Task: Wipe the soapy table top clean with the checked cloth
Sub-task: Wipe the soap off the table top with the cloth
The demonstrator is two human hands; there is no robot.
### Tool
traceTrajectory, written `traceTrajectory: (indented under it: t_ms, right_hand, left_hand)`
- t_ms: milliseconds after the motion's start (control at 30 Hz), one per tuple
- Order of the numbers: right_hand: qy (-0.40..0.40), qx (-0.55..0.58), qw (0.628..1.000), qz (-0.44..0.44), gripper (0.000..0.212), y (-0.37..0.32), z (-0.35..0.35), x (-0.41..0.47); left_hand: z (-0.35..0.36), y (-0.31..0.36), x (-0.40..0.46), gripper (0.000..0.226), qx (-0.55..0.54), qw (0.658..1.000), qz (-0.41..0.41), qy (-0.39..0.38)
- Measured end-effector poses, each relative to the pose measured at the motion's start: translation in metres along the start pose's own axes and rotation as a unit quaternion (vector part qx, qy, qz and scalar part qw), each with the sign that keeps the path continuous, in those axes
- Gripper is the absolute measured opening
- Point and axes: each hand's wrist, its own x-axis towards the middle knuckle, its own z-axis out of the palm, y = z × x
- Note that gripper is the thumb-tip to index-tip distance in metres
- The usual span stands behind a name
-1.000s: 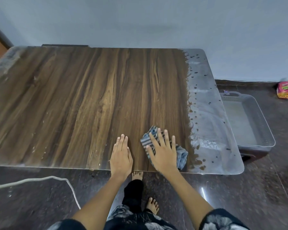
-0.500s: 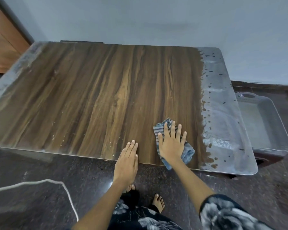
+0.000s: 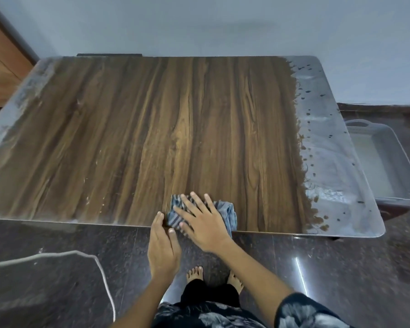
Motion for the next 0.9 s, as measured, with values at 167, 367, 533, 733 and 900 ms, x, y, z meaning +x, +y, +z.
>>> traceTrajectory:
  t_ms: [167, 367, 533, 733, 900]
  right_hand:
    - [-0.004, -0.005, 0.998, 0.058, 0.045, 0.012, 0.006, -0.063]
    - [0.019, 0.038, 0.949, 0.313, 0.055, 0.084, -0.020, -0.111]
    - [0.028, 0.057, 0.913, 0.404, 0.053, 0.070, -0.030, -0.058]
    - [0.027, 0.080, 0.967, 0.242, 0.053, 0.013, -0.007, -0.075]
    - [0.063, 0.073, 0.927, 0.362, 0.057, 0.048, -0.003, -0.124]
  left_hand:
    - [0.011, 0.009, 0.009, 0.061, 0.030, 0.996, 0.064, -0.047]
    - [0.024, 0.019, 0.018, 0.059, 0.091, 0.982, 0.128, -0.106]
    - [0.032, 0.030, 0.022, 0.064, 0.091, 0.972, 0.161, -0.146]
    - [0.032, 0.036, 0.027, 0.068, 0.091, 0.962, 0.192, -0.173]
    - [0.048, 0.047, 0.028, 0.070, 0.106, 0.947, 0.227, -0.202]
